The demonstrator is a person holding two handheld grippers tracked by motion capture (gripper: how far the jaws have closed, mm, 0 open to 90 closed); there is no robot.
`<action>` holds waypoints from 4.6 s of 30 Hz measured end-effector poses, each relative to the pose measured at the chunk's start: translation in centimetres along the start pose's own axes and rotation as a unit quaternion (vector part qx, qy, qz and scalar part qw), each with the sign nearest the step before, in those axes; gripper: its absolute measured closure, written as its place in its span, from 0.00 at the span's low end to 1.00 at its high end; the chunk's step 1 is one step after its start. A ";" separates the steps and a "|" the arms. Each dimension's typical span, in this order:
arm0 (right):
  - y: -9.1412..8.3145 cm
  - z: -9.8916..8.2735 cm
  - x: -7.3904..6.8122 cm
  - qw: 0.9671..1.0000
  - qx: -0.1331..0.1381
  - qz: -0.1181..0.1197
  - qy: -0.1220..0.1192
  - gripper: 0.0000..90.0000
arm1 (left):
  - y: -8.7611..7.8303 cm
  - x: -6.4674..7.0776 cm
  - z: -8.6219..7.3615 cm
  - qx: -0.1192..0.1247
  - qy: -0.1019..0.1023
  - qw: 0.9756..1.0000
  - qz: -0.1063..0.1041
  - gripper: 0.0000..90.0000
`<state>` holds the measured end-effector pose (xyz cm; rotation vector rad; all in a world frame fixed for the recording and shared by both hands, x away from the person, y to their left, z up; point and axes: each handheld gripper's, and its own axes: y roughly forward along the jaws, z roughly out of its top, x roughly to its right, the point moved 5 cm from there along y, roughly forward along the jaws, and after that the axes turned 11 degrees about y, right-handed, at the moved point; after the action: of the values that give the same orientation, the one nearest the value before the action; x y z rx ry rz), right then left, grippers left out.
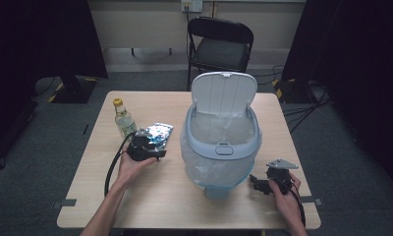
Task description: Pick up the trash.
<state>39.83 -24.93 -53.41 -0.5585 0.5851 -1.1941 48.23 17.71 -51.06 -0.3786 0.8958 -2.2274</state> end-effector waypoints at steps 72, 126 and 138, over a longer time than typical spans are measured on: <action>0.1 0.1 0.1 1.000 -0.001 0.005 -0.004 0.13 | -1.5 -0.9 -0.5 0.067 -0.042 0.996 -0.029 1.00; 0.1 0.1 0.1 1.000 -0.001 0.005 -0.004 0.13 | -14.6 3.2 7.0 0.269 0.044 0.962 -0.011 1.00; 0.1 0.1 0.1 1.000 -0.001 0.005 -0.004 0.13 | -17.5 4.7 8.3 0.299 0.079 0.951 0.000 1.00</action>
<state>39.94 -24.96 -53.42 -0.5616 0.5822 -1.1818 40.23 19.40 -32.91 0.0869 0.2580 -2.4165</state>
